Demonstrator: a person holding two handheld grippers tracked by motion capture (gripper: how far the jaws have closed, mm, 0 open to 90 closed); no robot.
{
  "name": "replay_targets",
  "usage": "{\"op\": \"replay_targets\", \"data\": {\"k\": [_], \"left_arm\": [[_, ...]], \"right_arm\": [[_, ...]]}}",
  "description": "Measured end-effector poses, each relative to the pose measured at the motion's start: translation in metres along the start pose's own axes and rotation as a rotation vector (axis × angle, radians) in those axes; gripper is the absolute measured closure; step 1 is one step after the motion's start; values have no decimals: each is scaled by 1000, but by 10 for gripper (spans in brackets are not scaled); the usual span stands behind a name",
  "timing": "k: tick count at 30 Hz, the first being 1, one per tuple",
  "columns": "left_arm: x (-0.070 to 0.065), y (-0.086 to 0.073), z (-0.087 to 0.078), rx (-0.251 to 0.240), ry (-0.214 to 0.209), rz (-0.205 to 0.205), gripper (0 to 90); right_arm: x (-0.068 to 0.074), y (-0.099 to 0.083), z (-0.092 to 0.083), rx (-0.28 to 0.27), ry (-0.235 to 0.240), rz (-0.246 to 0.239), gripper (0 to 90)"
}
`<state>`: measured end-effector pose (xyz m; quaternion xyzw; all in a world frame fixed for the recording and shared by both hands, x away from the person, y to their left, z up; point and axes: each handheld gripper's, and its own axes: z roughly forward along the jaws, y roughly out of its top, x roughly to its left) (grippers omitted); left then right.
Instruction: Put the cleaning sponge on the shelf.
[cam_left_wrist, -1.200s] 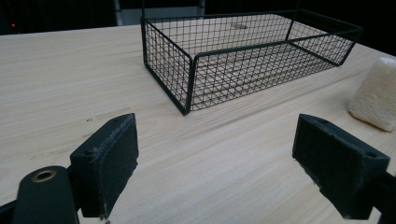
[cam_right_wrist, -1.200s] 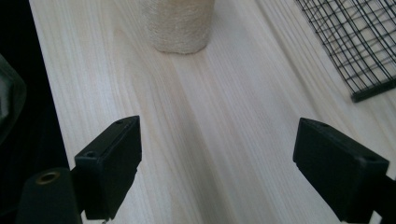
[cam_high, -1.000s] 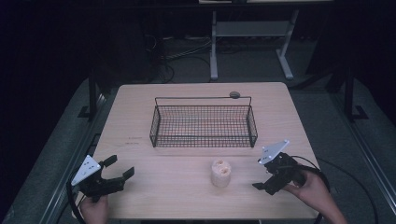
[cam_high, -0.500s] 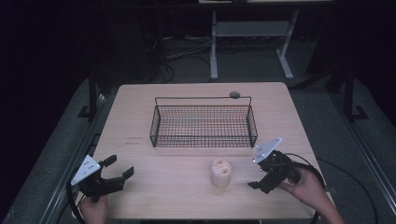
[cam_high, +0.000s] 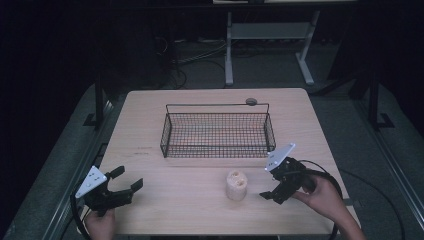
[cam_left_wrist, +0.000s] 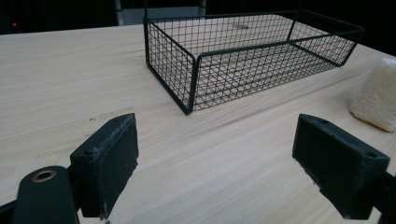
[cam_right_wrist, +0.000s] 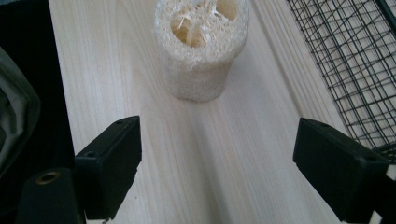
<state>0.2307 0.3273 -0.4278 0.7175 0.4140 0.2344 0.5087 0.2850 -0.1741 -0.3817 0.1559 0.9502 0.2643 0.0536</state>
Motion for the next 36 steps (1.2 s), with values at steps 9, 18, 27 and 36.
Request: {"op": "replay_targets", "data": {"k": [9, 18, 27, 36], "left_arm": [[1, 0, -1, -1, -1, -2, 138], [2, 0, -1, -3, -1, -4, 138], [3, 0, -3, -6, 2, -7, 138], [3, 0, -2, -6, 1, -6, 138]], "right_arm": [[2, 20, 14, 26, 30, -36, 148], [3, 37, 23, 37, 52, -61, 148], [1, 48, 27, 46, 65, -75, 148], [-1, 56, 32, 59, 81, -84, 148]]}}
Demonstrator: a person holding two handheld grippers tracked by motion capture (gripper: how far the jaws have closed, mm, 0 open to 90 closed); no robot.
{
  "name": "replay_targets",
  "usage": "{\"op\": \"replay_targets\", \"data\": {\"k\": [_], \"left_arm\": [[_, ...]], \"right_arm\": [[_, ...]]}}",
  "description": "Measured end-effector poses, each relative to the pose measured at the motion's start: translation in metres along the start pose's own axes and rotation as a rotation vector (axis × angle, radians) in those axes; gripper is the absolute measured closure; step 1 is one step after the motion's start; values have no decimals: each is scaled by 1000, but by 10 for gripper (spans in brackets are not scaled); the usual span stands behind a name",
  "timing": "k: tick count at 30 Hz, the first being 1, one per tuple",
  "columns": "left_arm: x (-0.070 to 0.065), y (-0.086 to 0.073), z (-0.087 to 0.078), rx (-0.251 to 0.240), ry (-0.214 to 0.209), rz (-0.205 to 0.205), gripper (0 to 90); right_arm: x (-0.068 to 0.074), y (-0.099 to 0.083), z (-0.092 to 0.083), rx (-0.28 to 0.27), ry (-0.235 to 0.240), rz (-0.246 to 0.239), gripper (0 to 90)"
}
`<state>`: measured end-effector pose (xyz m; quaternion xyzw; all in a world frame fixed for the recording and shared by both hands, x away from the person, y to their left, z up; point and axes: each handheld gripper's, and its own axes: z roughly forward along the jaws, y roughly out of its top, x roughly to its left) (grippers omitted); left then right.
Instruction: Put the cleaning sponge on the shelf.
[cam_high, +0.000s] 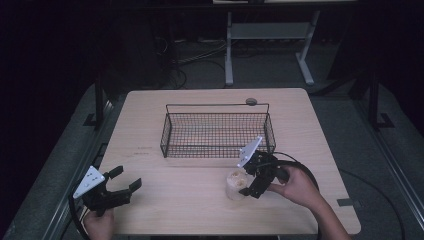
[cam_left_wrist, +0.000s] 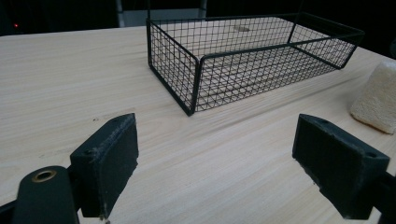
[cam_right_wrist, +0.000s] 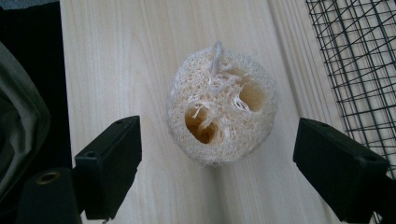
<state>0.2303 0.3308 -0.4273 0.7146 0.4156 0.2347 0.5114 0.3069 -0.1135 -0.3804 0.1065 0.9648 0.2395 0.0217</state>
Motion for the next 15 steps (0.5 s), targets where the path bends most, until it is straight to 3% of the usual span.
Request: {"op": "replay_targets", "data": {"k": [15], "left_arm": [[1, 0, -1, -5, 3, -2, 138]], "right_arm": [[-2, 11, 10, 25, 21, -19, 148]]}}
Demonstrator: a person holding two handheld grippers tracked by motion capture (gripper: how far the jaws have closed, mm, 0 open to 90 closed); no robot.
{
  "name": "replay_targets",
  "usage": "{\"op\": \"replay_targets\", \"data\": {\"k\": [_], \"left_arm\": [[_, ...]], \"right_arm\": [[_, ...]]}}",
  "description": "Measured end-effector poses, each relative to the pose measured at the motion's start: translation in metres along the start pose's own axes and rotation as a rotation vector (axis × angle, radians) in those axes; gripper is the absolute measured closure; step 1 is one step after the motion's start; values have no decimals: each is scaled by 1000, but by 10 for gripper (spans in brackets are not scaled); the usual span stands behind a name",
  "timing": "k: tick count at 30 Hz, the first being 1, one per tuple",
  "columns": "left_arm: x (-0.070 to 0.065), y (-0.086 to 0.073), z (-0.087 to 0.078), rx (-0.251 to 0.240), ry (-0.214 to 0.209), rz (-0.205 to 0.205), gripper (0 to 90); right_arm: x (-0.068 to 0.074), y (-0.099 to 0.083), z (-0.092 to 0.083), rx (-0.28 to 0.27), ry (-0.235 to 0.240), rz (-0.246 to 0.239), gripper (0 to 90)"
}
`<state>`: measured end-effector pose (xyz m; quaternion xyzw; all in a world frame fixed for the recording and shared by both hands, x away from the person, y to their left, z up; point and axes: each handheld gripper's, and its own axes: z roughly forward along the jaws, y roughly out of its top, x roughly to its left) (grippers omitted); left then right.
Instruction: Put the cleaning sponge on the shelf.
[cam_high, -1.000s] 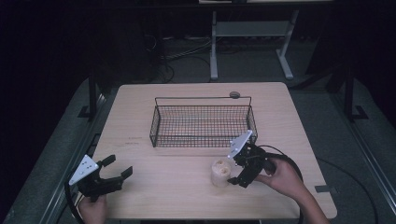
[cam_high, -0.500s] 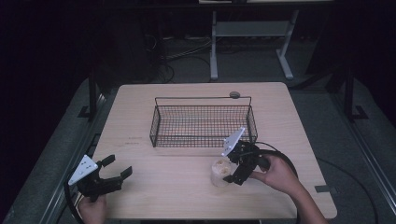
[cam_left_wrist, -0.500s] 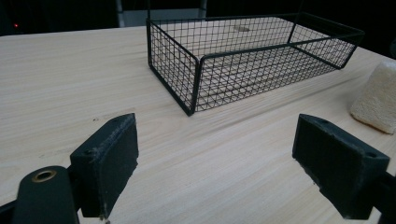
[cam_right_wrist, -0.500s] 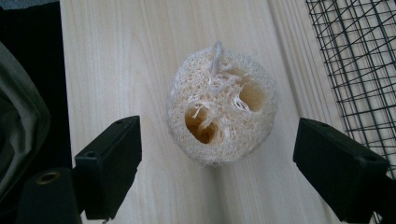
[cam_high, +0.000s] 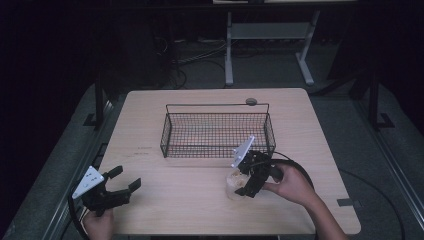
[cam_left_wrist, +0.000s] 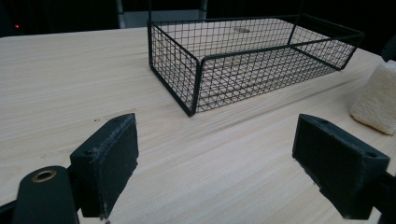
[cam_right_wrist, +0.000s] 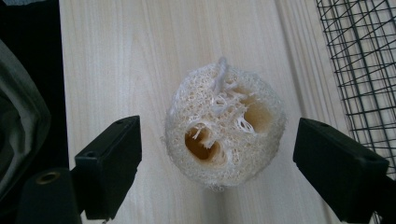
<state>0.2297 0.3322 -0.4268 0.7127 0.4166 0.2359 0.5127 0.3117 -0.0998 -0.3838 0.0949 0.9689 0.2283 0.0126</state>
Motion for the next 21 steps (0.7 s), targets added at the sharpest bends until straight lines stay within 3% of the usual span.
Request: {"op": "replay_targets", "data": {"k": [21], "left_arm": [[1, 0, -1, -2, -1, -4, 138]], "right_arm": [[-4, 2, 12, 14, 26, 12, 228]]}}
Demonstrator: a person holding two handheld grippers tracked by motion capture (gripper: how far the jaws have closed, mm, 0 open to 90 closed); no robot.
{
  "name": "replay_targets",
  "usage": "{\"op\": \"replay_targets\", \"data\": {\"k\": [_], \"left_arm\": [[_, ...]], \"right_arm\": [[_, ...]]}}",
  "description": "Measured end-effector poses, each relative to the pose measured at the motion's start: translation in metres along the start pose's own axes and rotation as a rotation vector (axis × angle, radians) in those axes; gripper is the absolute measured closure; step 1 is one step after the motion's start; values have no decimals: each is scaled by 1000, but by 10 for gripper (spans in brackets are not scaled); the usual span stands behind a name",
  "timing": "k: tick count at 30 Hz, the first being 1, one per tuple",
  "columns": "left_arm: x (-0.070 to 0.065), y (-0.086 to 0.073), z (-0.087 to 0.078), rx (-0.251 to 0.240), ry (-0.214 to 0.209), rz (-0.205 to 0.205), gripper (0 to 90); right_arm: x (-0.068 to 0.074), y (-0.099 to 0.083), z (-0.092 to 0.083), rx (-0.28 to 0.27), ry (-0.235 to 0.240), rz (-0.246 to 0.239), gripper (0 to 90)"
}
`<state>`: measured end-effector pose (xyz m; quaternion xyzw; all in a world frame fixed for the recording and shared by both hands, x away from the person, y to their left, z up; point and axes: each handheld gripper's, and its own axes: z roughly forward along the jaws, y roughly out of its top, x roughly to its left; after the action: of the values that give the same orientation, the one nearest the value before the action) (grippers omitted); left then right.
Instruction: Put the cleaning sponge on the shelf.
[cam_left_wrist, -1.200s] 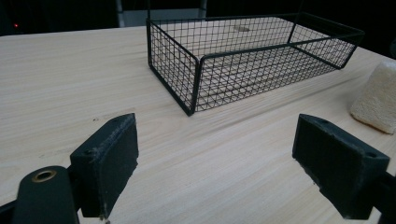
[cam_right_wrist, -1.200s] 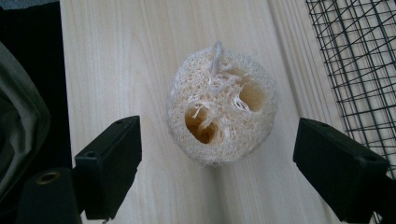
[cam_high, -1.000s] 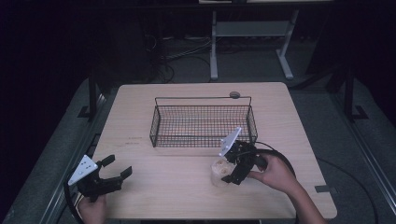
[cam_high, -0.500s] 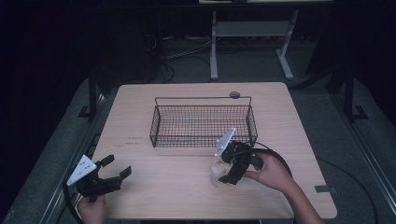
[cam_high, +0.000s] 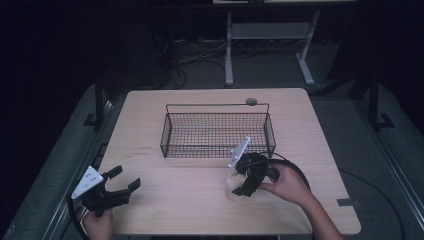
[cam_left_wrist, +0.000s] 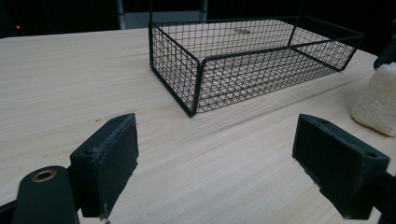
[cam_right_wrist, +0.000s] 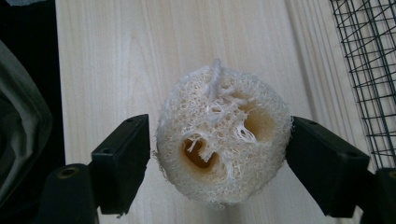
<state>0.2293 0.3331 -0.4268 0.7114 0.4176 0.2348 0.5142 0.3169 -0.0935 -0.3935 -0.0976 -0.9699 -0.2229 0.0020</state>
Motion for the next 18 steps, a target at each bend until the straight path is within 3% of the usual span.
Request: {"op": "replay_targets", "data": {"k": [5, 18], "left_arm": [[0, 0, 0, -2, 0, 0, 138], [0, 0, 0, -1, 1, 4, 138]], "right_arm": [[-1, 0, 0, 6, -4, 12, 274], [-2, -6, -9, -17, -10, 28, 280]]}}
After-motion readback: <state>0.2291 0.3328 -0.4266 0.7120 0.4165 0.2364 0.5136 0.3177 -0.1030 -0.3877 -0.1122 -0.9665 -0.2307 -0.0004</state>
